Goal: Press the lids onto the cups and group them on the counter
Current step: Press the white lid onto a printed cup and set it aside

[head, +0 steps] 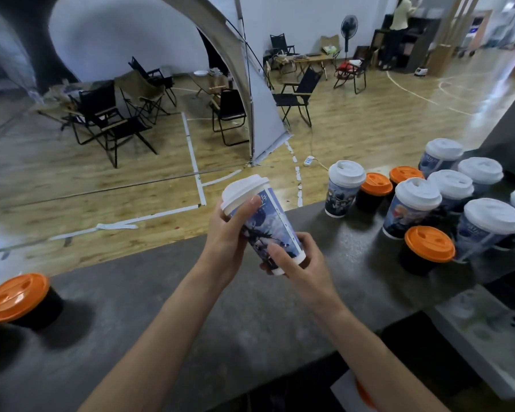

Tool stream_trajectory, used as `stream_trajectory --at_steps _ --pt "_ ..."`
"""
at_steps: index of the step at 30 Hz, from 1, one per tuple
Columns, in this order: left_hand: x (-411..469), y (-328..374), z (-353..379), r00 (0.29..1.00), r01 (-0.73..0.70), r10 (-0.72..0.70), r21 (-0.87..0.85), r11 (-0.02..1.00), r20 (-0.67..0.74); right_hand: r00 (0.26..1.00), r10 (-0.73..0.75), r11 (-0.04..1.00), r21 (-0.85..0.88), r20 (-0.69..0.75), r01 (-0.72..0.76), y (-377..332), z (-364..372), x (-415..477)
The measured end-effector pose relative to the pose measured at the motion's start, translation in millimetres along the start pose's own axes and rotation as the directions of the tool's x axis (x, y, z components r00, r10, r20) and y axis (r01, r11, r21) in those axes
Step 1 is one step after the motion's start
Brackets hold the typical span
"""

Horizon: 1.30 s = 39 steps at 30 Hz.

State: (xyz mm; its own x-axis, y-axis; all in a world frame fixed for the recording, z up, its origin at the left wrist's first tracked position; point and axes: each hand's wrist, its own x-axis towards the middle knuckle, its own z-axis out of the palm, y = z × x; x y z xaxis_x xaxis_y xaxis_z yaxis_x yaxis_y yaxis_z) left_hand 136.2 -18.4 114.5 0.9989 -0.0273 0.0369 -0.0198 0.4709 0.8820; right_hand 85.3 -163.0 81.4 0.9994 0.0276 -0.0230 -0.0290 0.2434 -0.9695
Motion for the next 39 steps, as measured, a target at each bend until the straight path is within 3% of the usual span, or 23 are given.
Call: stream_trajectory --at_steps 3,6,7,9,11,15,19,21,23,27,34,39 --pt "-2.5 3.7 4.4 1.0 0.012 -0.012 -0.01 1.0 0.003 0.996 -0.061 0.995 -0.083 -0.065 0.055 5.4 7.4 -5.2" --pt "-3.8 7.4 5.9 1.0 0.011 -0.011 0.033 0.999 -0.011 0.995 -0.041 0.967 -0.255 -0.095 0.015 3.2 10.7 -6.5" --pt "-4.4 10.8 5.6 1.0 0.013 -0.013 0.057 0.998 0.004 0.998 -0.001 0.98 -0.199 -0.058 -0.011 0.2 12.7 -6.7" --pt "-7.0 18.2 4.2 0.991 0.063 -0.07 0.065 0.996 0.111 0.983 0.141 0.978 0.14 0.118 -0.157 -10.6 17.1 -8.1" --pt "-11.1 24.7 4.2 0.97 0.135 -0.138 0.032 0.99 0.202 0.927 0.236 0.865 0.371 0.292 -0.337 -24.2 21.9 -12.9" --pt "-12.2 24.8 5.4 0.984 0.12 -0.125 0.049 0.992 0.125 0.892 0.24 0.817 0.418 0.383 -0.398 -25.2 24.4 -14.3" --pt "-14.1 29.8 0.7 0.949 0.194 -0.208 0.079 0.978 0.237 0.874 0.231 0.787 0.447 0.427 -0.426 -25.7 26.5 -20.8" --pt "-13.9 36.0 0.2 0.941 0.231 -0.225 0.008 0.973 0.253 0.903 0.208 0.855 0.379 0.376 -0.354 -24.6 30.4 -23.6" --pt "-11.4 39.6 -1.5 0.954 0.22 -0.208 -0.033 0.975 0.216 0.958 0.143 0.965 0.182 0.248 -0.191 -20.0 32.3 -22.9" --pt "-11.1 39.2 -3.4 0.967 0.214 -0.211 -0.005 0.977 0.141 0.988 0.039 0.999 -0.025 0.151 -0.035 -17.0 33.3 -22.4" --pt "-14.9 34.1 -4.7 0.973 0.228 -0.224 -0.059 0.972 0.059 0.985 0.085 0.996 -0.047 0.151 -0.079 -18.7 35.1 -24.0" --pt "-23.1 41.6 -8.0 0.948 0.299 -0.275 -0.156 0.941 0.158 0.897 0.211 0.933 0.195 0.387 -0.303 -28.0 38.3 -24.4"
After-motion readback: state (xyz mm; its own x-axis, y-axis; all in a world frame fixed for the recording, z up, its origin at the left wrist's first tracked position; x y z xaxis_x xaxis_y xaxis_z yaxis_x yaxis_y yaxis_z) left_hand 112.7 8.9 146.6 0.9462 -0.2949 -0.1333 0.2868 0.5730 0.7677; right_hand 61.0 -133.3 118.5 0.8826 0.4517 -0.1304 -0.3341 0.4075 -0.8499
